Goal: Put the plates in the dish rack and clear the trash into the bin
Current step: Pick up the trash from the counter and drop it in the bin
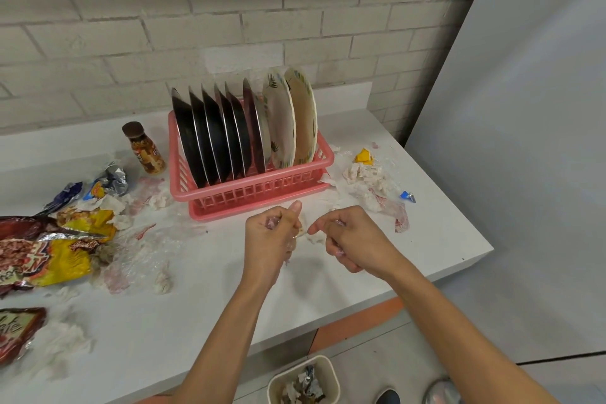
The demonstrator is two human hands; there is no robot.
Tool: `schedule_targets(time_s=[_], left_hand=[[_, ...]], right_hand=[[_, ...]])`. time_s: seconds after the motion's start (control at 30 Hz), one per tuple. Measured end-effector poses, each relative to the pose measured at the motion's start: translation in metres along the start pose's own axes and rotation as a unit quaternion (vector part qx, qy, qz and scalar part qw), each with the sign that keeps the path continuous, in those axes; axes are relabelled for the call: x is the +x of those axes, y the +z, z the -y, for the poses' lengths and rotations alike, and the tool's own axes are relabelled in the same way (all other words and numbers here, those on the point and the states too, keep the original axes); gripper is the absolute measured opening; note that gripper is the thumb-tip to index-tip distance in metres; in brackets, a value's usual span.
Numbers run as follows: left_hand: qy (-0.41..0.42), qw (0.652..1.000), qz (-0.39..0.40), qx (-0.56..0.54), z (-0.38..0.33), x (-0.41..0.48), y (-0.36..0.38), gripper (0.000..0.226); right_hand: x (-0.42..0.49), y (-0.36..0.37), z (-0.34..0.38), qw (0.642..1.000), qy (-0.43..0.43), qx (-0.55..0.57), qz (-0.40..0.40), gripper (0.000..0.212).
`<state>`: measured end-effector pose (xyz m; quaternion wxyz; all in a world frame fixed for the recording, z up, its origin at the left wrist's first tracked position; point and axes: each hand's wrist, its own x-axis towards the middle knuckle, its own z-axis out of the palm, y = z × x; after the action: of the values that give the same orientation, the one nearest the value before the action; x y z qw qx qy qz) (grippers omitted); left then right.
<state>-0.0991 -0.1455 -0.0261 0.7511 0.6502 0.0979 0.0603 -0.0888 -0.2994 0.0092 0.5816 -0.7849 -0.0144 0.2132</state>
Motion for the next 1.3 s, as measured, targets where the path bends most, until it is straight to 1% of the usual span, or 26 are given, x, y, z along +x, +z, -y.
schedule_targets(time_s=[0.03,0.1,0.2,0.3,0.4,0.5,0.57,0.63,0.7,0.77,0.83,0.9,1.0,1.07,1.13,1.23,1.3], left_hand=[[-0.006,1.000,-0.005,0.003,0.001,-0.001,0.001,0.044],[-0.015,1.000,-0.014,0.006,0.002,-0.004,0.001,0.051],[-0.032,0.999,-0.028,0.003,0.004,-0.008,-0.001,0.056],[-0.050,0.998,-0.037,0.004,0.006,-0.014,-0.003,0.059],[-0.071,0.997,-0.043,-0.012,0.008,-0.021,-0.005,0.060],[-0.093,0.994,-0.048,-0.036,0.008,-0.029,-0.005,0.060],[-0.103,0.993,-0.051,-0.032,0.009,-0.035,-0.003,0.058],[-0.089,0.995,-0.048,-0.016,0.011,-0.045,0.000,0.053],[-0.067,0.997,-0.040,-0.007,0.015,-0.056,0.004,0.040],[-0.065,0.997,-0.036,-0.017,0.019,-0.068,0.009,0.026],[-0.075,0.996,-0.035,-0.037,0.024,-0.080,0.017,0.025],[-0.082,0.994,-0.038,-0.054,0.028,-0.094,0.027,0.024],[-0.080,0.995,-0.046,-0.039,0.033,-0.117,0.044,0.022],[-0.074,0.996,-0.041,-0.033,0.036,-0.134,0.056,0.025],[-0.076,0.996,-0.033,-0.036,0.039,-0.152,0.065,0.033],[-0.107,0.993,-0.033,-0.030,0.043,-0.178,0.077,0.053],[-0.134,0.990,-0.039,-0.029,0.048,-0.193,0.080,0.054]], right_hand=[[0.000,0.001,0.000,1.000,-0.001,0.006,0.001,0.029],[-0.001,0.003,0.000,1.000,-0.002,0.025,-0.002,0.041],[-0.003,0.006,0.001,0.997,0.004,0.067,-0.029,0.057],[-0.007,0.008,-0.002,0.994,0.029,0.102,-0.040,0.061],[-0.010,0.010,-0.009,0.986,0.050,0.156,-0.028,0.061],[-0.014,0.011,-0.016,0.971,0.074,0.227,-0.015,0.057],[-0.017,0.010,-0.021,0.964,0.079,0.255,0.004,0.050],[-0.022,0.007,-0.026,0.965,0.067,0.253,0.026,0.039],[-0.029,0.003,-0.032,0.968,0.060,0.239,0.047,0.026],[-0.038,-0.005,-0.038,0.971,0.059,0.225,0.050,0.029],[-0.050,-0.015,-0.045,0.972,0.056,0.226,0.036,0.032],[-0.064,-0.023,-0.052,0.968,0.062,0.242,0.029,0.029],[-0.082,-0.032,-0.067,0.960,0.077,0.268,0.020,0.028],[-0.097,-0.037,-0.080,0.953,0.084,0.291,0.022,0.029],[-0.112,-0.042,-0.091,0.950,0.088,0.297,0.032,0.028],[-0.134,-0.046,-0.107,0.951,0.073,0.295,0.065,0.017],[-0.148,-0.049,-0.117,0.960,0.051,0.263,0.084,0.008]])
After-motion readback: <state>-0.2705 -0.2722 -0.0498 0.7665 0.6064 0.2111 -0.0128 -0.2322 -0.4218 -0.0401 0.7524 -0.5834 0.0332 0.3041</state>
